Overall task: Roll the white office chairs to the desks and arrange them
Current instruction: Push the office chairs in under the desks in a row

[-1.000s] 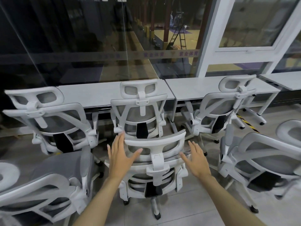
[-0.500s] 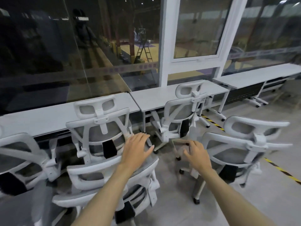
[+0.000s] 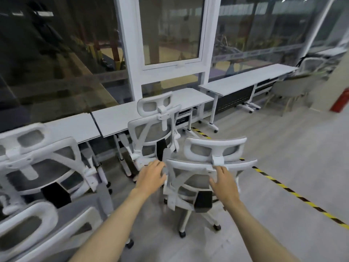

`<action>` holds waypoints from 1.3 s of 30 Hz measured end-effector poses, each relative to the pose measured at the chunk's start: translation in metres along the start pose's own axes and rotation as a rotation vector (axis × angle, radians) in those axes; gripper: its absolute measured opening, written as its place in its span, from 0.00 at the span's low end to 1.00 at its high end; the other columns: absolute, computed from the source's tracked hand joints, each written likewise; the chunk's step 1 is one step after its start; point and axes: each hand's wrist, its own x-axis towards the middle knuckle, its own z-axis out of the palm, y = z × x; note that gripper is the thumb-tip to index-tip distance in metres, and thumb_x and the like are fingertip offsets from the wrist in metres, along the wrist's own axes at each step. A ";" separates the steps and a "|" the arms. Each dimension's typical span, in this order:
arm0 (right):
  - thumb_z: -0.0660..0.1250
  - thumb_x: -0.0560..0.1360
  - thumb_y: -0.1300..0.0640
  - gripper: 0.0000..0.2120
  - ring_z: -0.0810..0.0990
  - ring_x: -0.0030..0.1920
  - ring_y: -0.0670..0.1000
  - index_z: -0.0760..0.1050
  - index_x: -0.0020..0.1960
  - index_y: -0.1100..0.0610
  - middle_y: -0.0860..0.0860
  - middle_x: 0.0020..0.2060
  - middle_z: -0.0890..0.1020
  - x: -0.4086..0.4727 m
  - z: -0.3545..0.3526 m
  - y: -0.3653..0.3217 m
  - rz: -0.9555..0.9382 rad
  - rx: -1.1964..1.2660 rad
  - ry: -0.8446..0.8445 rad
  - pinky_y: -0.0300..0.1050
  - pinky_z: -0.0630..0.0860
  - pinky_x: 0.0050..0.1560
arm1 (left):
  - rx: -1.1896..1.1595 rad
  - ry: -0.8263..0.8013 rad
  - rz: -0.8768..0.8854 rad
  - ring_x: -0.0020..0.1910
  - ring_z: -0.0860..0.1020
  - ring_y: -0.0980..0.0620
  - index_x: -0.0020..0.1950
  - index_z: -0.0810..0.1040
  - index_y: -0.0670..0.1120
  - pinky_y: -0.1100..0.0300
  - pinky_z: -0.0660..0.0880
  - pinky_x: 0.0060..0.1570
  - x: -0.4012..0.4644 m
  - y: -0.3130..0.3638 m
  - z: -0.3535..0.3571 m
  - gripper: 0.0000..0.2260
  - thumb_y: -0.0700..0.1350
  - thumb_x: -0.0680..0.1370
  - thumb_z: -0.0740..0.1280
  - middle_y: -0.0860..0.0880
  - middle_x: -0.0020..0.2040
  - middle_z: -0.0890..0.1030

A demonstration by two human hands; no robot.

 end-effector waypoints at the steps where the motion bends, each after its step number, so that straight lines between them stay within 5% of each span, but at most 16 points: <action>1: 0.68 0.78 0.50 0.23 0.75 0.65 0.58 0.72 0.70 0.54 0.53 0.67 0.75 0.007 -0.004 0.013 0.021 0.009 0.004 0.57 0.76 0.60 | -0.007 -0.015 0.006 0.62 0.75 0.50 0.66 0.76 0.49 0.54 0.74 0.54 0.011 0.011 0.008 0.15 0.49 0.80 0.64 0.52 0.62 0.76; 5: 0.67 0.78 0.47 0.23 0.71 0.70 0.60 0.72 0.69 0.55 0.55 0.68 0.74 0.038 -0.005 0.060 0.091 0.033 0.057 0.56 0.74 0.65 | -0.059 -0.050 0.007 0.58 0.78 0.49 0.65 0.76 0.48 0.50 0.77 0.51 0.054 0.038 0.042 0.14 0.48 0.80 0.65 0.52 0.60 0.77; 9: 0.65 0.76 0.31 0.49 0.43 0.82 0.60 0.49 0.82 0.58 0.61 0.82 0.45 0.071 0.002 0.097 0.323 0.100 -0.095 0.60 0.53 0.80 | -0.078 -0.048 -0.051 0.59 0.77 0.44 0.66 0.75 0.46 0.50 0.76 0.53 0.097 0.047 0.078 0.14 0.47 0.82 0.62 0.47 0.60 0.78; 15: 0.65 0.58 0.17 0.72 0.32 0.81 0.56 0.31 0.82 0.53 0.55 0.78 0.27 0.104 0.013 0.127 0.323 0.257 -0.220 0.61 0.44 0.81 | -0.251 -0.208 -0.279 0.80 0.56 0.44 0.83 0.53 0.47 0.45 0.55 0.78 0.132 0.036 0.143 0.44 0.75 0.77 0.53 0.47 0.81 0.59; 18: 0.67 0.58 0.18 0.71 0.31 0.80 0.53 0.28 0.81 0.47 0.49 0.77 0.24 0.113 0.016 0.131 0.276 0.351 -0.188 0.59 0.44 0.81 | -0.161 -0.112 -0.273 0.81 0.53 0.47 0.82 0.53 0.44 0.46 0.46 0.80 0.133 0.037 0.161 0.48 0.78 0.75 0.45 0.46 0.82 0.58; 24: 0.73 0.61 0.22 0.65 0.39 0.82 0.50 0.31 0.79 0.35 0.36 0.75 0.23 0.131 0.016 0.160 0.178 0.434 -0.161 0.61 0.55 0.80 | -0.050 0.005 -0.300 0.77 0.60 0.49 0.81 0.57 0.41 0.46 0.49 0.80 0.126 0.069 0.165 0.47 0.77 0.77 0.45 0.45 0.77 0.66; 27: 0.72 0.61 0.22 0.64 0.34 0.80 0.45 0.33 0.80 0.37 0.38 0.76 0.24 0.143 0.010 0.176 0.110 0.426 -0.170 0.57 0.52 0.80 | -0.034 0.015 -0.345 0.77 0.60 0.50 0.82 0.55 0.43 0.47 0.51 0.80 0.121 0.089 0.174 0.45 0.76 0.77 0.48 0.47 0.78 0.65; 39: 0.65 0.60 0.16 0.65 0.41 0.83 0.55 0.39 0.83 0.45 0.46 0.79 0.27 0.178 -0.031 0.241 -0.059 0.335 -0.386 0.64 0.57 0.79 | -0.066 0.061 -0.692 0.77 0.60 0.48 0.77 0.65 0.43 0.46 0.57 0.78 0.104 0.196 0.185 0.47 0.79 0.74 0.48 0.47 0.76 0.66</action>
